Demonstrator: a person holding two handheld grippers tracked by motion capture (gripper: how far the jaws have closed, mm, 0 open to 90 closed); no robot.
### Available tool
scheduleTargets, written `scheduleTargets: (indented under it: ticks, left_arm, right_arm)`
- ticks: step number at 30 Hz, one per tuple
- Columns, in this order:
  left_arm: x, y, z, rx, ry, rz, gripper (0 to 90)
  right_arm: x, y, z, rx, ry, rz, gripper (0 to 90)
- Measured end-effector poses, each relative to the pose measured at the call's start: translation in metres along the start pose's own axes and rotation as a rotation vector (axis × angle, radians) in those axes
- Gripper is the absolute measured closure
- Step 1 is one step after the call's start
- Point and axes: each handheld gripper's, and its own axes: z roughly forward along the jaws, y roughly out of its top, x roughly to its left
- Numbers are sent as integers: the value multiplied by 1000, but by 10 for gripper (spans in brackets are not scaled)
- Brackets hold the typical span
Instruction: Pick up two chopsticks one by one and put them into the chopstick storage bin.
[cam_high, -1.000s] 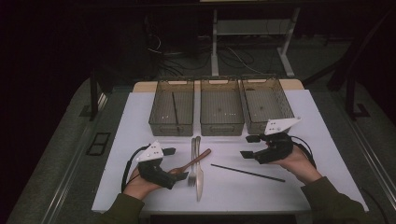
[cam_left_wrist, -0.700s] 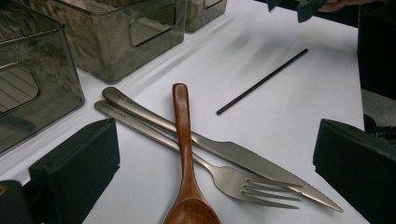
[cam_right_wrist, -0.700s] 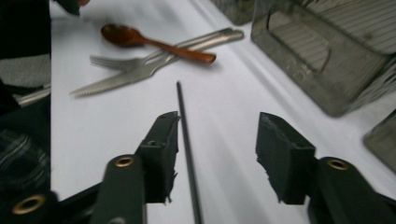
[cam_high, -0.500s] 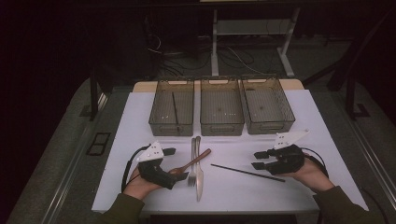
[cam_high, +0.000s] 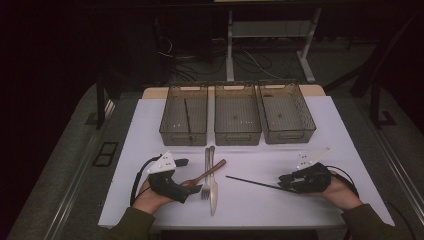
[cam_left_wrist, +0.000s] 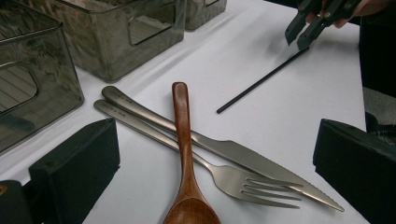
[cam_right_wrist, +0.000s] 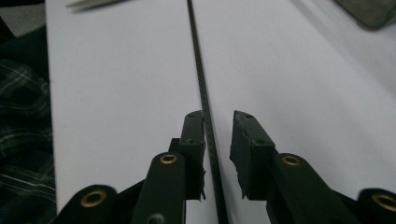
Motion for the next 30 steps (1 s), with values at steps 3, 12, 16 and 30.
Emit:
scheduleTargets:
  ticks: [3, 12, 16, 30]
  left_arm:
    - [0, 0, 0, 1, -1, 1, 0]
    - [0, 0, 1, 2, -3, 3, 0]
    - [0, 0, 1, 3, -4, 3, 0]
    - [0, 0, 1, 4, -3, 4, 0]
  right_arm:
    - [-2, -3, 4, 20, 11, 0, 762]
    - [-4, -6, 11, 58, 19, -19, 798]
    - [-5, -6, 14, 82, 15, -62, 809]
    - [0, -5, 16, 97, -8, -107, 836]
